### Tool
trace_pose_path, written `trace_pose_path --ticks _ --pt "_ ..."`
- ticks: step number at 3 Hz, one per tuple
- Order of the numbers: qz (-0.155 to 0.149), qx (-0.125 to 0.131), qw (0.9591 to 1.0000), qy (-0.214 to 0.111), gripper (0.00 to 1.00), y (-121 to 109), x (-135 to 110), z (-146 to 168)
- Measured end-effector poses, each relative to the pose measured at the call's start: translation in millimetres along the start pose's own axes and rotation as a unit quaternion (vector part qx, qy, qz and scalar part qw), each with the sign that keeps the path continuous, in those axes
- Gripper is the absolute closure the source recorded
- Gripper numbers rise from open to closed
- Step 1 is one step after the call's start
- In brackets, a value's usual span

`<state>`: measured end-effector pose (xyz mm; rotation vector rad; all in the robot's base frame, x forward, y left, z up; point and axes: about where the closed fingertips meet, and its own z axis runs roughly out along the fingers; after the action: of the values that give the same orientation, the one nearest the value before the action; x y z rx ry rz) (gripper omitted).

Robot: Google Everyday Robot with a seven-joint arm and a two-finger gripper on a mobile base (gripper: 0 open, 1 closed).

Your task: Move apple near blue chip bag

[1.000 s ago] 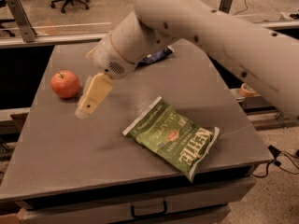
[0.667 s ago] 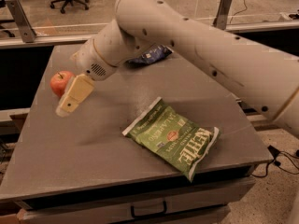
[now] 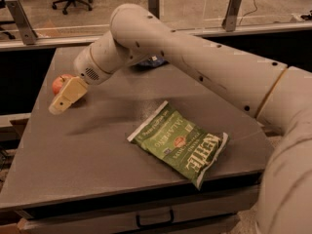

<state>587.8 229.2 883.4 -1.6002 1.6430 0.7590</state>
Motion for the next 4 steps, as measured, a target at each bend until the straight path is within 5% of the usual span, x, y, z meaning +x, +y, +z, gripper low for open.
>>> trace_pose_path --ticks 1,2,4 --pt "0.038 0.01 0.9992 0.0 0.0 -14.3 14.4 15.3" --pt "0.075 0.01 0.9971 -0.007 0.16 -19.7 25.1 25.9" --pt "0.092 0.019 0.9947 -0.041 0.62 -25.0 21.1 13.7"
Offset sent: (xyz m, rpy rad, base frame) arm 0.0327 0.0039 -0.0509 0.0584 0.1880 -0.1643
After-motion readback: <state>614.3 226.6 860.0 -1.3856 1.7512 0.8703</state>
